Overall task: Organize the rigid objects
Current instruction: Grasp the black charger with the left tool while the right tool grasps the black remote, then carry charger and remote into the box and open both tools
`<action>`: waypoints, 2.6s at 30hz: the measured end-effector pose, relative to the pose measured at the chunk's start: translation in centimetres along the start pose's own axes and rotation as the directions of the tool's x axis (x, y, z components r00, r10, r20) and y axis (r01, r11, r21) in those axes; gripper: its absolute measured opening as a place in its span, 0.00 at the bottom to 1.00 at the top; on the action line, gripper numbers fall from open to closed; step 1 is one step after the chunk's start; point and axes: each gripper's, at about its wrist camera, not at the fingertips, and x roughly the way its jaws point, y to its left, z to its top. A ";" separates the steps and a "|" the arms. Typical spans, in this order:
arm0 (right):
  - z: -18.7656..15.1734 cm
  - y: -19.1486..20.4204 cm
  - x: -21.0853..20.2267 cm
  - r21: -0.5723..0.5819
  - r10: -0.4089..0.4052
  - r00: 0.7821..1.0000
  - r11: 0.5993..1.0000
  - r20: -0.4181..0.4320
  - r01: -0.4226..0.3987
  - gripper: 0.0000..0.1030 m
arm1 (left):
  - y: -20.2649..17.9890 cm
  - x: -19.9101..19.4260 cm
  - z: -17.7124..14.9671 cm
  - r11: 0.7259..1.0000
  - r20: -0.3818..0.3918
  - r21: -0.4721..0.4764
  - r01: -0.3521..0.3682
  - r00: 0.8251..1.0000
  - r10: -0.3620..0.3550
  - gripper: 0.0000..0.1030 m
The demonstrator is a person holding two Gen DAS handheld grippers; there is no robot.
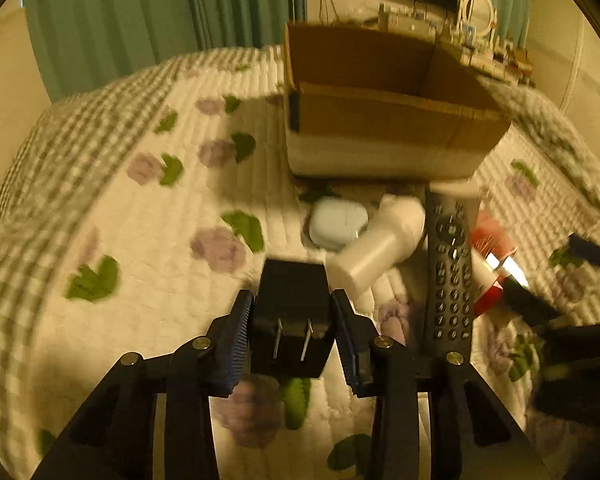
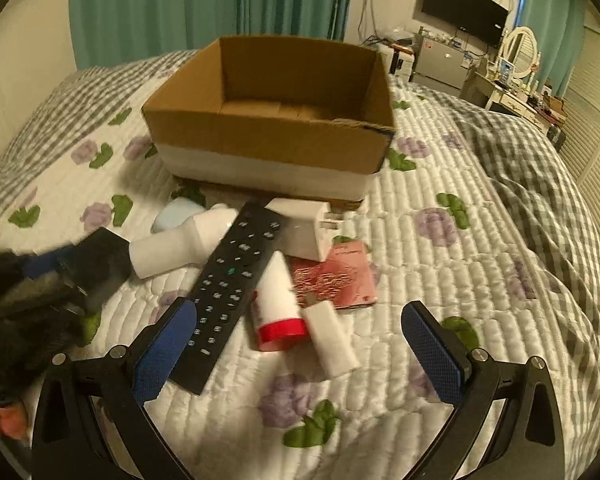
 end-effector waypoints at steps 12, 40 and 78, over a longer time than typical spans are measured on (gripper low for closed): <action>0.8 4.1 6.2 -0.011 -0.058 0.994 0.998 -0.098 0.057 0.69 | 3.0 -0.3 2.0 0.998 0.051 -0.002 0.055 0.997 -0.055 0.38; 9.9 -1.8 -8.3 -0.080 0.138 0.976 0.989 0.169 -0.126 0.18 | -1.3 -9.5 9.1 0.993 0.268 0.063 0.095 0.957 -0.108 0.38; 21.1 -5.4 11.3 -0.115 0.125 0.987 0.984 -0.099 -0.137 0.18 | -2.7 4.9 18.7 0.995 0.255 0.037 0.091 0.962 -0.098 0.56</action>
